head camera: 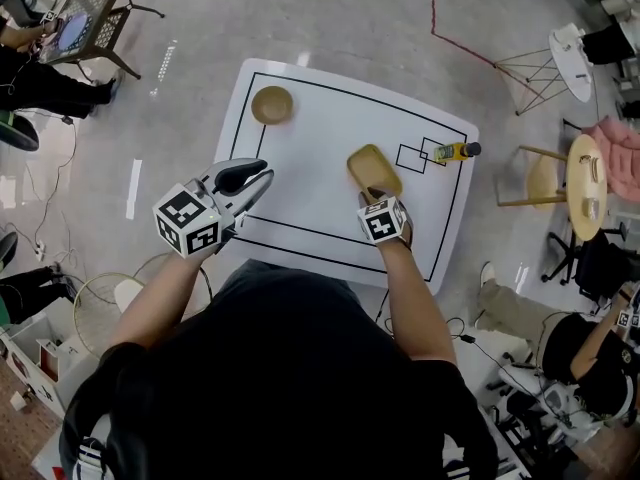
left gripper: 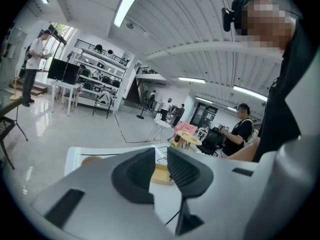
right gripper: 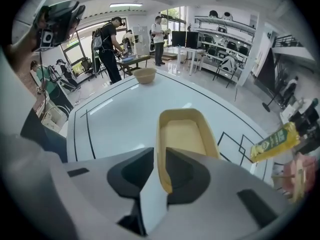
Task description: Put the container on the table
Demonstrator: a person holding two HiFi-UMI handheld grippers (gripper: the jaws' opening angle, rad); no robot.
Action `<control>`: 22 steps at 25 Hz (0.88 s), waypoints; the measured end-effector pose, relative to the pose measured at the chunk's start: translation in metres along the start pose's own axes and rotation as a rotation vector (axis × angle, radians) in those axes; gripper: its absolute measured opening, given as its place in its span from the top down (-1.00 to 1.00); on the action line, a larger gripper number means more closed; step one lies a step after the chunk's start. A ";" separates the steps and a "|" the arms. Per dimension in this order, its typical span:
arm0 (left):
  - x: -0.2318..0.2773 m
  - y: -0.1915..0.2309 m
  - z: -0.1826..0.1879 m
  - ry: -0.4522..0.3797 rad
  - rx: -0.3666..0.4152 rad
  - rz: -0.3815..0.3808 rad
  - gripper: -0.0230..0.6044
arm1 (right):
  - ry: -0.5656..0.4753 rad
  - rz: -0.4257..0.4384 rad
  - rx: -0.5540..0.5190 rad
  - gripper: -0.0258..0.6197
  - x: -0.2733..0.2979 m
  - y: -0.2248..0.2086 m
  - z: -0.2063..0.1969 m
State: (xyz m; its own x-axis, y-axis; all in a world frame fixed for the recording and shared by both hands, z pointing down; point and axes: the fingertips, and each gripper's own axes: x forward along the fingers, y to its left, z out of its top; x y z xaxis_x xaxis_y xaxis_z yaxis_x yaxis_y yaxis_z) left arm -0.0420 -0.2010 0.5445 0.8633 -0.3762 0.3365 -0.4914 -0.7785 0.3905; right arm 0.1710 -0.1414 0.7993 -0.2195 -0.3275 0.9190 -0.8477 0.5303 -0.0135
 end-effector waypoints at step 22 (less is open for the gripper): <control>0.002 -0.043 0.029 -0.038 0.092 -0.085 0.68 | -0.122 -0.066 0.099 0.73 -0.092 -0.003 -0.004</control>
State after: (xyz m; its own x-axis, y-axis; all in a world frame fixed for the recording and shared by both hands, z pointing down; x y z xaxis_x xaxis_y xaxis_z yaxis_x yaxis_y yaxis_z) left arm -0.0156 -0.1824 0.5038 0.9058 -0.3245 0.2723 -0.4055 -0.8503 0.3356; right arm 0.1956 -0.1099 0.7168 -0.2133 -0.4546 0.8648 -0.9045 0.4266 0.0012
